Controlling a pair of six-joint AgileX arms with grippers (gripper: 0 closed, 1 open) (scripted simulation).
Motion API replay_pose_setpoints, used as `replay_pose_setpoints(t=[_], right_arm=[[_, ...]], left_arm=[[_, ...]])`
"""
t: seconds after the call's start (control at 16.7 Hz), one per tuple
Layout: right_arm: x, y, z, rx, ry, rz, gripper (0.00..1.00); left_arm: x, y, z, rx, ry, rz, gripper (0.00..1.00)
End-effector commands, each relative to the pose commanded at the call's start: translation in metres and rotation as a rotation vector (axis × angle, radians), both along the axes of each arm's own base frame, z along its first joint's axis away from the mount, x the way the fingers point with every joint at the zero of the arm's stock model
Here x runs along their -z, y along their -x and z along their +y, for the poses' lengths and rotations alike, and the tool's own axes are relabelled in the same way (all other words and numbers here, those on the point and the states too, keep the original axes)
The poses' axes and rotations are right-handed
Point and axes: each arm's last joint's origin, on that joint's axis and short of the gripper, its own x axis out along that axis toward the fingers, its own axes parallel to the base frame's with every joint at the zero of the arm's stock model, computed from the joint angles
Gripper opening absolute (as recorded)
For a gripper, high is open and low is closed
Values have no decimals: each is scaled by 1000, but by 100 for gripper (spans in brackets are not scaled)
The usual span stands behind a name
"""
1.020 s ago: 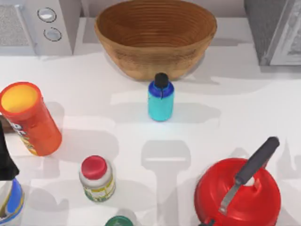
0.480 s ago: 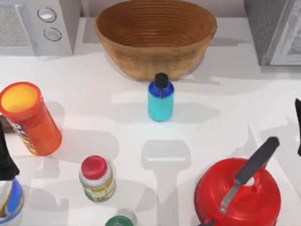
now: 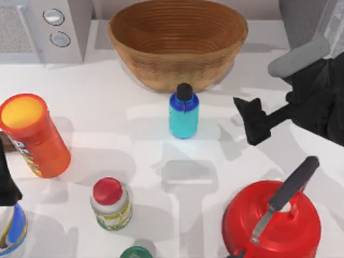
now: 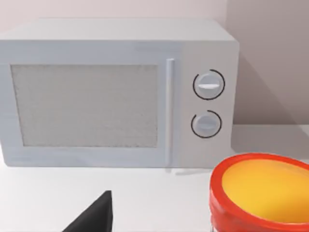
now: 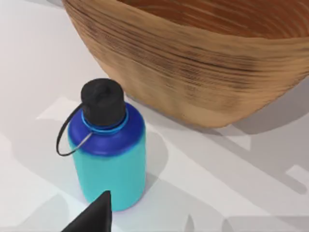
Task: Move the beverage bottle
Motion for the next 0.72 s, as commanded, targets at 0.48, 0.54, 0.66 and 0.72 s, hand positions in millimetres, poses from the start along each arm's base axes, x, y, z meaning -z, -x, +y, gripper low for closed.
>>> replay_pose_setpoints(t=[0.48, 0.54, 0.66, 0.72], right_arm=[[57, -36, 51, -203, 62, 120, 100], [60, -36, 51, -207, 65, 127, 100], [60, -36, 51, -207, 65, 127, 100], [60, -36, 51, -207, 65, 127, 100]], left_arm=[[0, 0, 0, 0, 0, 0, 100], [0, 0, 0, 0, 0, 0, 100], [0, 0, 0, 0, 0, 0, 100], [0, 0, 0, 0, 0, 0, 100]])
